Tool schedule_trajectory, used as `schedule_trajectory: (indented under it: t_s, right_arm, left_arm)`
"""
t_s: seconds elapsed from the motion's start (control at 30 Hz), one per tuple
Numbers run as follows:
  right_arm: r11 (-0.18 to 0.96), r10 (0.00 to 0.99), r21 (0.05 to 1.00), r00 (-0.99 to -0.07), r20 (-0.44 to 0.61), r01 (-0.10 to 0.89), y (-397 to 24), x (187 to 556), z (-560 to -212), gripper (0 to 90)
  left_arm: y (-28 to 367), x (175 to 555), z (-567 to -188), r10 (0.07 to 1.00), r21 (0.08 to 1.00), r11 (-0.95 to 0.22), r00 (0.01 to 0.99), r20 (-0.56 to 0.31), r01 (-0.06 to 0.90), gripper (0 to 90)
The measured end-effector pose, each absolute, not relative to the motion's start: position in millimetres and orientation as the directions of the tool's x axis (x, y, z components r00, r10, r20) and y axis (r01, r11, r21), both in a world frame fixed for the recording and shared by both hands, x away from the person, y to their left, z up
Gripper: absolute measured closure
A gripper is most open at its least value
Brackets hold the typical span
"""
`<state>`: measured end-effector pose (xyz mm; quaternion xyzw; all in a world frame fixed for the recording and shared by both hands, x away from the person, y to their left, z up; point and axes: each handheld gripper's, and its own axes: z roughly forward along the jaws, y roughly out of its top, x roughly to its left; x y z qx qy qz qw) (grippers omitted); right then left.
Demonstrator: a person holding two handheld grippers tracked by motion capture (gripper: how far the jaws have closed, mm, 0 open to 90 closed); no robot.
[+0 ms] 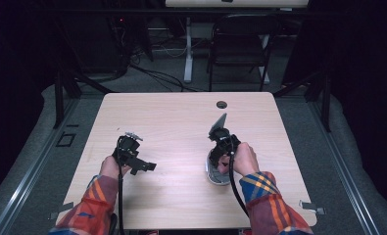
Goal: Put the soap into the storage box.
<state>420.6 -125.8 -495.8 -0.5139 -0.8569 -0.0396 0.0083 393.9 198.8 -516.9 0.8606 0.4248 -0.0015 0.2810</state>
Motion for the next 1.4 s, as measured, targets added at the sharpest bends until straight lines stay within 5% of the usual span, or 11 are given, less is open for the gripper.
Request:
schedule_trajectory:
  t_s: [0.67, 0.83, 1.03, 1.4]
  right_arm:
    - [0.432, 0.866, 0.182, -0.462, 0.190, 0.883, -166, 403, -472, 37.0]
    - [0.482, 0.841, 0.215, -0.517, 0.161, 0.850, -177, 398, -462, 31.7]
    - [0.523, 0.822, 0.274, -0.562, 0.090, 0.807, -195, 388, -447, 14.5]
    - [0.515, 0.828, 0.346, -0.560, 0.038, 0.785, -242, 371, -437, 4.9]
  left_arm:
    - [198, 394, -517, 0.729, 0.478, -0.488, 0.642, -0.237, 0.730, 0.0]
    - [197, 394, -517, 0.728, 0.481, -0.488, 0.644, -0.237, 0.729, 0.0]
    - [198, 394, -517, 0.725, 0.485, -0.488, 0.646, -0.238, 0.726, 0.0]
    - [199, 393, -517, 0.726, 0.488, -0.485, 0.645, -0.239, 0.726, 0.0]
